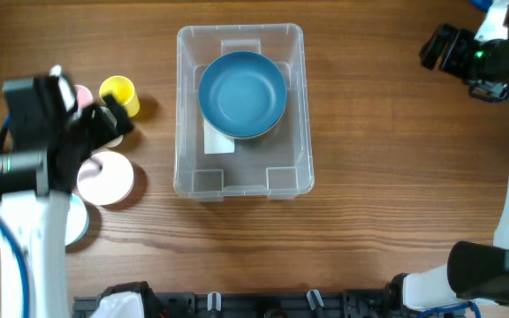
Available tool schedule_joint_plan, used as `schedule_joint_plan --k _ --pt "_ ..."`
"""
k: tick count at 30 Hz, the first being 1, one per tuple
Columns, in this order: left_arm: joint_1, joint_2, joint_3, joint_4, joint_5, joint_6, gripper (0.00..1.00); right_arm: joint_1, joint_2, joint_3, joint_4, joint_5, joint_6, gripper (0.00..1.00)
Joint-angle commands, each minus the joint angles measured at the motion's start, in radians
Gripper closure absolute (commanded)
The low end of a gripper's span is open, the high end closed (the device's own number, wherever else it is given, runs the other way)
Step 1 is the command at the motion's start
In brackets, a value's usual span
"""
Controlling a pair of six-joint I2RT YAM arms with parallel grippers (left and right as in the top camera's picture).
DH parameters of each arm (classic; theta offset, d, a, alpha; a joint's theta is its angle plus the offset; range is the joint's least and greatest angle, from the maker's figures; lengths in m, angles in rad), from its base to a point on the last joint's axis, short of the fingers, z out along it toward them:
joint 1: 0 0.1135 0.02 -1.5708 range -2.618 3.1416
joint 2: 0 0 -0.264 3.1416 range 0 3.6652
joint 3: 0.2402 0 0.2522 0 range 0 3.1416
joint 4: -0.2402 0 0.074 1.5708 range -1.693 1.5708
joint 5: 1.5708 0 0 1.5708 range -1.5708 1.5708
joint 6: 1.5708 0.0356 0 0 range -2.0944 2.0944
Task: Pack container
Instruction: 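Grasp the yellow cup with the left gripper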
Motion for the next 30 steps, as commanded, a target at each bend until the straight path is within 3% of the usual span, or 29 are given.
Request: schedule_joint_plan --k 1,4,10,16,19,22,24,25,30 --pt "-0.058 0.278 0.263 -0.036 0.012 0.016 0.05 0.027 -0.001 -0.078 0.023 -0.026 0.024 0.0" --pt "-0.072 0.474 0.368 -0.019 0.011 0.024 0.07 0.036 -0.001 -0.151 0.056 -0.029 0.023 0.0" --pt "-0.072 0.758 0.373 0.058 0.011 0.023 0.13 0.038 -0.001 -0.206 0.095 -0.053 0.019 0.0" --pt "-0.07 0.879 0.373 0.129 0.003 0.019 0.13 0.038 -0.001 -0.206 0.097 -0.053 0.005 0.01" --pt "-0.07 0.906 0.373 0.132 -0.074 0.019 0.15 0.038 -0.001 -0.206 0.097 -0.053 0.003 0.0" --pt "-0.07 0.906 0.373 0.13 -0.113 0.02 0.28 0.038 -0.001 -0.206 0.098 -0.053 0.0 0.01" --pt "-0.07 0.906 0.373 0.129 -0.117 0.019 0.52 0.038 -0.001 -0.206 0.098 -0.053 -0.001 0.0" --pt "-0.071 0.906 0.373 0.13 -0.117 0.019 0.58 0.038 -0.001 -0.206 0.098 -0.053 -0.001 0.0" --pt "-0.071 0.906 0.373 0.14 -0.117 0.019 0.82 0.037 -0.001 -0.206 0.098 -0.053 -0.002 0.0"
